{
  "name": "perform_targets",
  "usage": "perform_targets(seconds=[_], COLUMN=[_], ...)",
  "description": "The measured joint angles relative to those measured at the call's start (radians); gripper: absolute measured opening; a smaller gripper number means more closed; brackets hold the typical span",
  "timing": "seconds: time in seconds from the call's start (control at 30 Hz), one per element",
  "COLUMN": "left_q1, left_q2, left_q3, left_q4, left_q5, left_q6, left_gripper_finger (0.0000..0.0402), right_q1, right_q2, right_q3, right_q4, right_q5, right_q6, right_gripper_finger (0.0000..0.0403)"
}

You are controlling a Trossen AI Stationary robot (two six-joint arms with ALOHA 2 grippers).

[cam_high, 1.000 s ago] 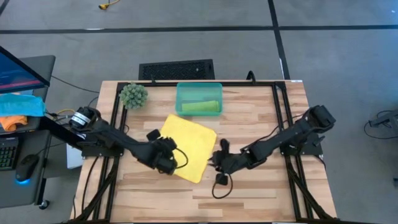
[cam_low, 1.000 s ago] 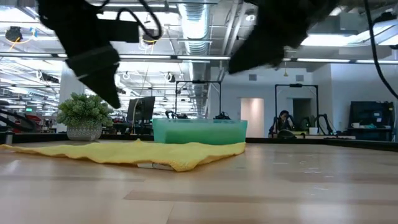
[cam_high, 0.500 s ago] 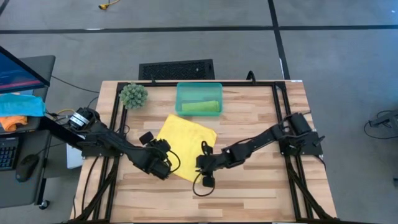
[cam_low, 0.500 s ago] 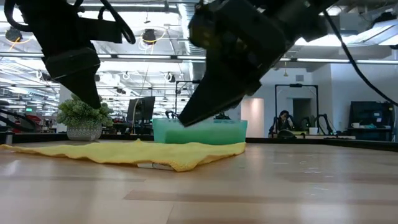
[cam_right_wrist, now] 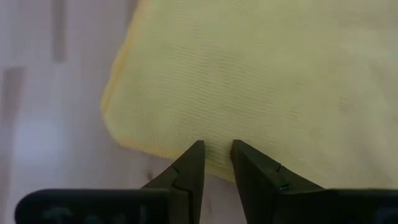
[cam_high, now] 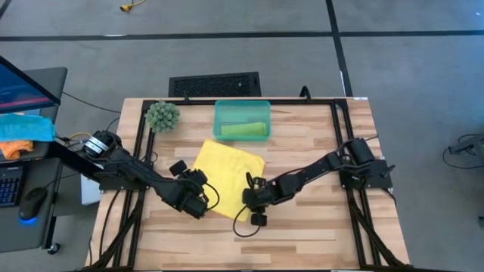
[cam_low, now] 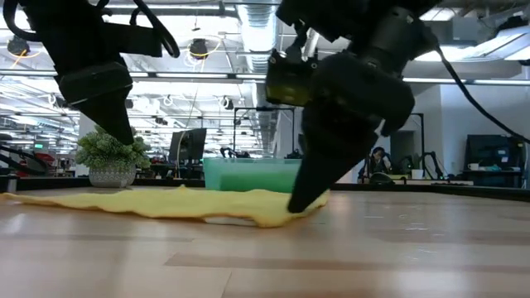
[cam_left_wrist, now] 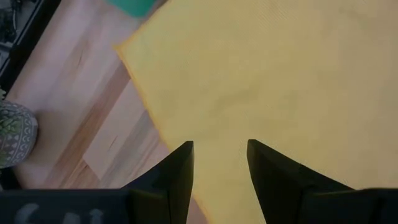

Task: Roll microfiber towels into tight, uniform cylinder then place into a basket
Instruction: Fold the yellow microfiber cloth

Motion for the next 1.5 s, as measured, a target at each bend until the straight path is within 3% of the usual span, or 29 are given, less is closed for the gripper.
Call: perform_targets(seconds=[0.4,0.8,1.1,1.33,1.5], left_q1=[0.000,-0.002,-0.105,-0.224,-0.270], left_q2=[0.000,0.001,0.001,0.001,0.001], left_q3=[0.000,0.000,0.000,0.000,0.000], left_q4=[0.019,0.180,0.339,0.399,0.467], left_q5=[0.037,0.070,0.077,0.070,0.068], left_q6=[0.078,0.263,0.458,0.457,0.456], left_gripper_finger=[0.0144,0.0144,0.0144,0.0144,0.0144], right_q1=[0.054,0.204,0.355,0.503,0.547], right_q2=[-0.075,-0.222,-0.305,-0.277,-0.259], right_q3=[-0.006,-0.010,-0.009,-0.048,-0.049], right_q4=[-0.401,-0.562,-0.575,-0.509,-0.438], right_q5=[0.017,0.229,0.451,0.506,0.547], right_q6=[0.138,0.270,0.335,0.482,0.529], right_gripper_finger=[0.0108,0.0108,0.0108,0.0108,0.0108])
